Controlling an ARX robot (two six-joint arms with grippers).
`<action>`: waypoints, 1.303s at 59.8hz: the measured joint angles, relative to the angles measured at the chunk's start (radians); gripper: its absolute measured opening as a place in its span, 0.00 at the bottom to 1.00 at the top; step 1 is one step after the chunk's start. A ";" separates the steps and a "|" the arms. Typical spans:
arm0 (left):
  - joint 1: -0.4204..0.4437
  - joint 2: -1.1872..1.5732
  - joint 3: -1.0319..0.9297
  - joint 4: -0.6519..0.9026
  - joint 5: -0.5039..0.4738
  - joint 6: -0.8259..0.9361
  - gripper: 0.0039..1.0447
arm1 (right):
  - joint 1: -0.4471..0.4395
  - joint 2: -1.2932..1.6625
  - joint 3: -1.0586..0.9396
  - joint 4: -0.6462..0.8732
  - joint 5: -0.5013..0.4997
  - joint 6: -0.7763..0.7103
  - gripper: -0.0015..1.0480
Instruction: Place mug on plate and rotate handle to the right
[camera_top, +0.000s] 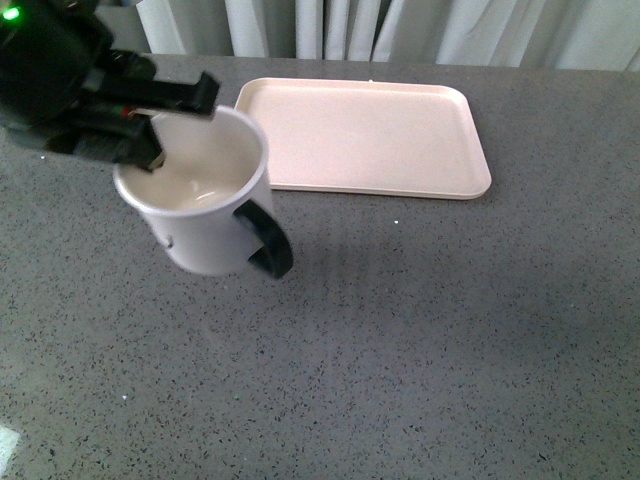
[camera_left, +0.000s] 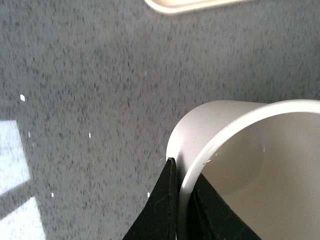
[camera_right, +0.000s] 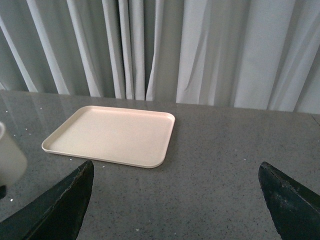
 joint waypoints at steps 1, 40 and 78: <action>-0.002 0.011 0.016 -0.003 0.000 0.000 0.02 | 0.000 0.000 0.000 0.000 0.000 0.000 0.91; -0.060 0.549 0.826 -0.282 0.023 0.011 0.02 | 0.000 0.000 0.000 0.000 0.000 0.000 0.91; -0.076 0.787 1.173 -0.445 0.017 0.018 0.02 | 0.000 0.000 0.000 0.000 0.000 0.000 0.91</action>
